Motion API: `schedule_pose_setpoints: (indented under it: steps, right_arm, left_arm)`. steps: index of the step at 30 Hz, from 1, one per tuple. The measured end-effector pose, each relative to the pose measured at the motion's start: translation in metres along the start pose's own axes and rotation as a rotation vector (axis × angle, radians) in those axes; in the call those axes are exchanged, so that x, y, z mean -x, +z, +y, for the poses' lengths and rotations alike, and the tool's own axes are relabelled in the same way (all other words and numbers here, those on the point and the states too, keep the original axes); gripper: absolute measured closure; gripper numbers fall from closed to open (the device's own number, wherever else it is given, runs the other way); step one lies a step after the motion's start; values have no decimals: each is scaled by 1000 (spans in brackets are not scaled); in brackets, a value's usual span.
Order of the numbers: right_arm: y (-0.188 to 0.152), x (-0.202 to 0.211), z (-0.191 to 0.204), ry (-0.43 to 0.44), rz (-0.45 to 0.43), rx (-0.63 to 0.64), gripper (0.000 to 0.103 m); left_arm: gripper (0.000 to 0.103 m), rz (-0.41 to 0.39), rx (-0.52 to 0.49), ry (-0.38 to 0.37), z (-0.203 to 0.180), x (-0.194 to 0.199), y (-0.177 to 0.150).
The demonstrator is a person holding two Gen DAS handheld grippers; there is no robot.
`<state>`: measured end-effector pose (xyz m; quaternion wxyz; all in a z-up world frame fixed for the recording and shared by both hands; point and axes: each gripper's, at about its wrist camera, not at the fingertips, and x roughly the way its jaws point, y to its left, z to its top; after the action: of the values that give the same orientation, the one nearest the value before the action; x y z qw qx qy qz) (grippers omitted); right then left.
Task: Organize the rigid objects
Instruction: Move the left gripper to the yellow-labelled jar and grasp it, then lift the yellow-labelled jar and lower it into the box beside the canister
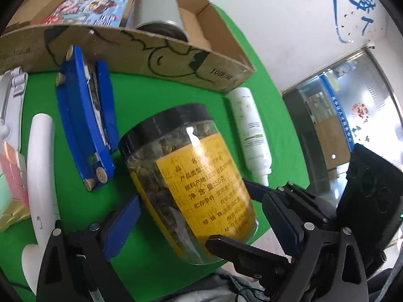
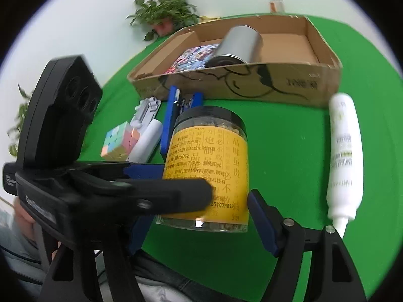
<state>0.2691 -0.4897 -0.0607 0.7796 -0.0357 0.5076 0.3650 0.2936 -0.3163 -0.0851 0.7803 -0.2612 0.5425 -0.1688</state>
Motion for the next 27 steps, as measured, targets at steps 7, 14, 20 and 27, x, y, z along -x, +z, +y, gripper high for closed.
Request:
schedule_pose_setpoints:
  steps: [7, 14, 20, 27]
  right_arm:
    - [3, -7, 4, -15, 9, -16, 26]
    - [6, -11, -4, 2, 11, -40, 25]
    - [3, -11, -2, 3, -3, -41, 25]
    - [5, -14, -2, -11, 7, -45, 22]
  left_arm:
    - [10, 33, 35, 13, 5, -15, 4]
    - [11, 40, 22, 15, 2, -21, 12]
    - [11, 27, 20, 16, 4, -13, 9]
    - [11, 24, 12, 19, 3, -11, 7]
